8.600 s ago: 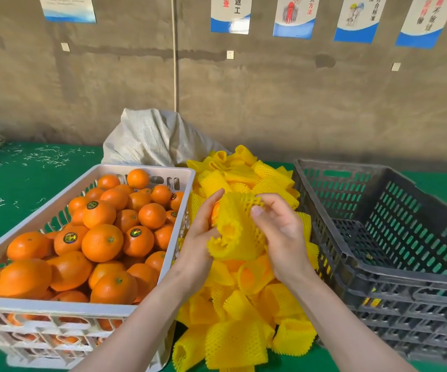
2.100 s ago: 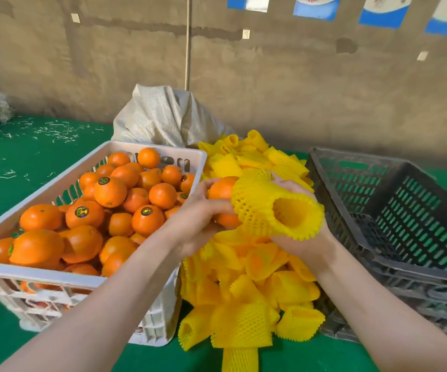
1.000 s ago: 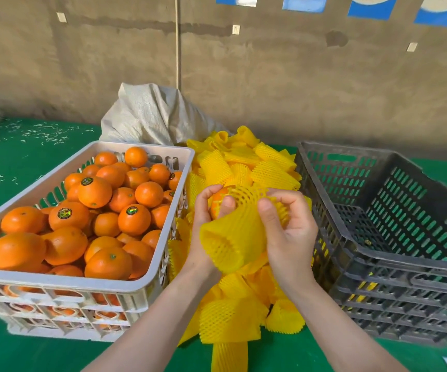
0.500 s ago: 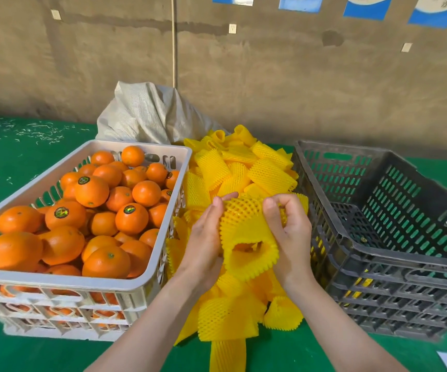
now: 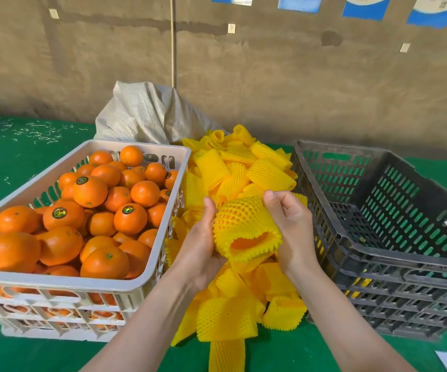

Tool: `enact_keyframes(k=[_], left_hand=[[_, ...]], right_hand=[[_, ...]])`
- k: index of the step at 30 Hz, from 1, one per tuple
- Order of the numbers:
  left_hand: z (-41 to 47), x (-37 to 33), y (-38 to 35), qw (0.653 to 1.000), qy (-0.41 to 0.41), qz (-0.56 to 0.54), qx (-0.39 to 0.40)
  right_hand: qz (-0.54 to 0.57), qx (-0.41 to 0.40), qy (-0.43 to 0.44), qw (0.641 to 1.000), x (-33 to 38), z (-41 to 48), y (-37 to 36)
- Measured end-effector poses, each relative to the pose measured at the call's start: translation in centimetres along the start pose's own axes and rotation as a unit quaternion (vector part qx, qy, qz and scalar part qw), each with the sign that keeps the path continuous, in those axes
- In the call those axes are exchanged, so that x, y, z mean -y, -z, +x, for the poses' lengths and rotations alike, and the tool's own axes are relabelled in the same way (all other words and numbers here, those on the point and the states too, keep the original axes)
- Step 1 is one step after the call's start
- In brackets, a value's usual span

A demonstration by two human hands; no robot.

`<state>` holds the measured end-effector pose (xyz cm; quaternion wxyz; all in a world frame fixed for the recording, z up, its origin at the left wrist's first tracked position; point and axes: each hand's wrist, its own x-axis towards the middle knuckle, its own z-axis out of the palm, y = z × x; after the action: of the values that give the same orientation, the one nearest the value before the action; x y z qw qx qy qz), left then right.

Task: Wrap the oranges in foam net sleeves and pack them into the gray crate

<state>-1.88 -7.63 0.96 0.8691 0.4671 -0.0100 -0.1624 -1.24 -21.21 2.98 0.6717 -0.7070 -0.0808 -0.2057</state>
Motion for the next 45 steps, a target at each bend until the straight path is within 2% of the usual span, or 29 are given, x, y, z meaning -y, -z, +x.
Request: enact_keyframes(k=[5,8,10,16,21,24,26,29,33,37,39,45], left_hand=[[0.3,0.1,-1.6,1.000,-0.022,0.021,-0.010],[0.8,0.2,-2.2,0.997,-0.043,-0.003,-0.068],[1.1,0.1,-2.3,0.995,-0.031,-0.030,-0.092],[1.0,-0.1,-2.0,0.993,-0.004,-0.066,-0.098],[1.1,-0.3,-1.8,0.993,-0.056,-0.028,-0.098],[1.2,-0.8,-1.8,0.986,-0.103,0.059,-0.114],[1.3,-0.9,-2.1,0.977,-0.143,0.111,-0.116],[1.5,-0.9,-2.5,0.975,-0.128,0.130,-0.125],[2.2,-0.6,-2.8,0.980,-0.073,0.069,-0.172],[2.6,-0.2,-2.9,0.972,-0.059,0.031,-0.224],[2.8,0.0,-2.7,0.975,-0.050,0.002,-0.217],[2.6,0.2,-1.6,0.987,-0.082,0.075,-0.112]], right_hand=[[-0.037,-0.082,0.010,0.996,-1.1,0.7,0.5],[-0.087,-0.060,0.068,0.992,-1.1,0.5,0.3],[-0.089,-0.035,0.062,0.993,-1.1,0.8,0.4],[0.038,0.001,-0.058,0.998,-1.0,1.1,0.7],[0.115,-0.016,-0.168,0.979,-0.8,0.5,0.0],[0.192,0.018,-0.305,0.933,-1.3,-0.2,0.3],[0.268,0.055,-0.357,0.893,-1.3,-0.4,0.5],[0.322,0.029,-0.361,0.875,-1.6,-0.3,0.2],[0.299,-0.014,-0.331,0.895,-1.8,-0.5,-0.4],[0.286,0.020,-0.309,0.907,-1.5,-0.7,-0.7],[0.304,0.015,-0.321,0.897,-1.6,-0.5,-0.7],[0.379,0.033,-0.319,0.868,-1.4,-0.3,-0.4]])
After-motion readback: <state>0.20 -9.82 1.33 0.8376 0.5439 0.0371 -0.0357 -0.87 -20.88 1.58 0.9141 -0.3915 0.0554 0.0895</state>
